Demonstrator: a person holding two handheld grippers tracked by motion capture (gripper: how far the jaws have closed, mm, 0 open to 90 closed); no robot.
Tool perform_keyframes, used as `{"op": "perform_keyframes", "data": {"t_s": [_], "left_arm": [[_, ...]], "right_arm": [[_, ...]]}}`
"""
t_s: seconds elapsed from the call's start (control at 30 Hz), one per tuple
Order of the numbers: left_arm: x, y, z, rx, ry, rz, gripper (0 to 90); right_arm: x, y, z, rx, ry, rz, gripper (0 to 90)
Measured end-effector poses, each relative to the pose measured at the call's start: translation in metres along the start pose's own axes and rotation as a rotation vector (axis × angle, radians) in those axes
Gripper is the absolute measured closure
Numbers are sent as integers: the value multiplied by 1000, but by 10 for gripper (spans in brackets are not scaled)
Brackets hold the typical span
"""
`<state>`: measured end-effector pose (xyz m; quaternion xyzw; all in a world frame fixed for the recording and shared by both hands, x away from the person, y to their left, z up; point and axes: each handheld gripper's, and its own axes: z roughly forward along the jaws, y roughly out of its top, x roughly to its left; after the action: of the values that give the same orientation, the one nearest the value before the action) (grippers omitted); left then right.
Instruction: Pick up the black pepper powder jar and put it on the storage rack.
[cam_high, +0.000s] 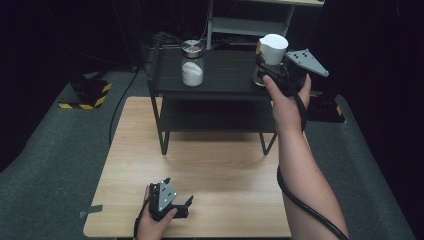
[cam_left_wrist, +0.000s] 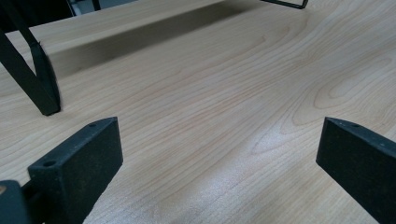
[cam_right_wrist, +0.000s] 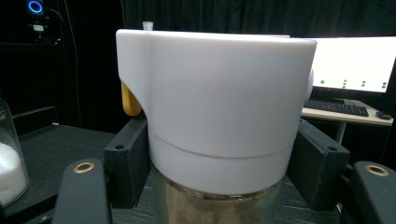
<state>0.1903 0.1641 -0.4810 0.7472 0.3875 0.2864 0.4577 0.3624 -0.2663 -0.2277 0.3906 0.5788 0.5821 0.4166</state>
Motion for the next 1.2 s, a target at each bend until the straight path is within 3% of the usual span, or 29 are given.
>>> {"op": "perform_keyframes", "data": {"t_s": [0.8, 1.2], "left_arm": [[0, -1, -1, -6, 0, 2, 6], [-1, -1, -1, -4, 2, 8, 6]], "right_arm": [[2, -5, 5, -15, -5, -7, 301], [4, -9, 2, -17, -7, -20, 47]]}}
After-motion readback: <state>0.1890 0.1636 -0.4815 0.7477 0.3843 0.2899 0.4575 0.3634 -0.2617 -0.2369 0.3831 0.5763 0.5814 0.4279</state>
